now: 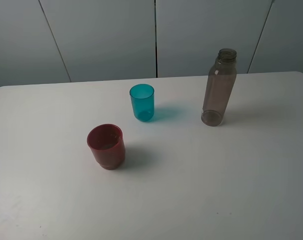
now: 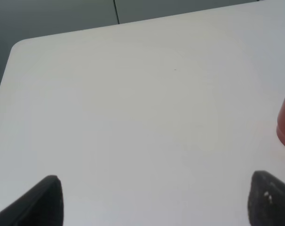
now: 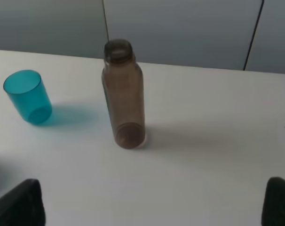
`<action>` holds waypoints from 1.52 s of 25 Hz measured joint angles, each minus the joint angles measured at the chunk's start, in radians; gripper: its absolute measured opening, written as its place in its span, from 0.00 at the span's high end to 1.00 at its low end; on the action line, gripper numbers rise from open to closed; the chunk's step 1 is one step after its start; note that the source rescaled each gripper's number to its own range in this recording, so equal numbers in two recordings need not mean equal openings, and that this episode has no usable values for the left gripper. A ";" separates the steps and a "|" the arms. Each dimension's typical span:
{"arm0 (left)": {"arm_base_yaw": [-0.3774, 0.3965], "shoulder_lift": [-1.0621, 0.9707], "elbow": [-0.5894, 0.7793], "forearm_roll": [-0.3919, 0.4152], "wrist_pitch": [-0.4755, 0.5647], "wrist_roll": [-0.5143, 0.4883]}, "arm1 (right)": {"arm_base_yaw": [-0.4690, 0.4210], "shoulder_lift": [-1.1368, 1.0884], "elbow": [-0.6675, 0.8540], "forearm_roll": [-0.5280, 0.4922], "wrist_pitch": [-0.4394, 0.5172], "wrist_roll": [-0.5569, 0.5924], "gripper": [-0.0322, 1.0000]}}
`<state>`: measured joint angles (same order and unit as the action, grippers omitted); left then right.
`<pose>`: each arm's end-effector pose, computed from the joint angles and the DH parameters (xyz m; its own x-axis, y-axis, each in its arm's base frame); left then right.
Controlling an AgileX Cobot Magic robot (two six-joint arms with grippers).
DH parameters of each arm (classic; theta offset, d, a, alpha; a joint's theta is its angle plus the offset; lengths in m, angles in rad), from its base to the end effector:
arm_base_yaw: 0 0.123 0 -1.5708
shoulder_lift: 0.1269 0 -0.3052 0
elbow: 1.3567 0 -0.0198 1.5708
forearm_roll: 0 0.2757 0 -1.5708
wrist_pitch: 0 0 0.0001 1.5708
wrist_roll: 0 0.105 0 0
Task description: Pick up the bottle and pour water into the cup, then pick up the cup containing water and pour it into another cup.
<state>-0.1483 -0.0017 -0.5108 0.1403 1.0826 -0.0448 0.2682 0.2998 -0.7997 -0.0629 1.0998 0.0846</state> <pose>0.0079 0.0119 0.2850 -0.4547 0.0893 -0.8861 0.0479 0.9960 0.0758 0.0325 0.0028 0.3671 -0.4838 -0.0750 -0.8720 -0.1907 0.9814 0.0214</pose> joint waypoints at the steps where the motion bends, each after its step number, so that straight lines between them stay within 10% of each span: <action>1: 0.000 0.000 0.000 0.000 0.000 0.000 | 0.000 -0.044 0.031 0.003 0.002 -0.012 0.00; 30: 0.000 0.000 0.000 0.000 0.000 0.000 | -0.003 -0.300 0.286 0.109 -0.010 -0.105 0.00; 38: 0.000 0.000 0.000 0.000 0.000 0.000 | -0.156 -0.300 0.286 0.109 -0.010 -0.105 0.00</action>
<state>-0.1483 -0.0017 -0.5108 0.1403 1.0826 -0.0448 0.1119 -0.0004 -0.5138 0.0457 1.0894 -0.0203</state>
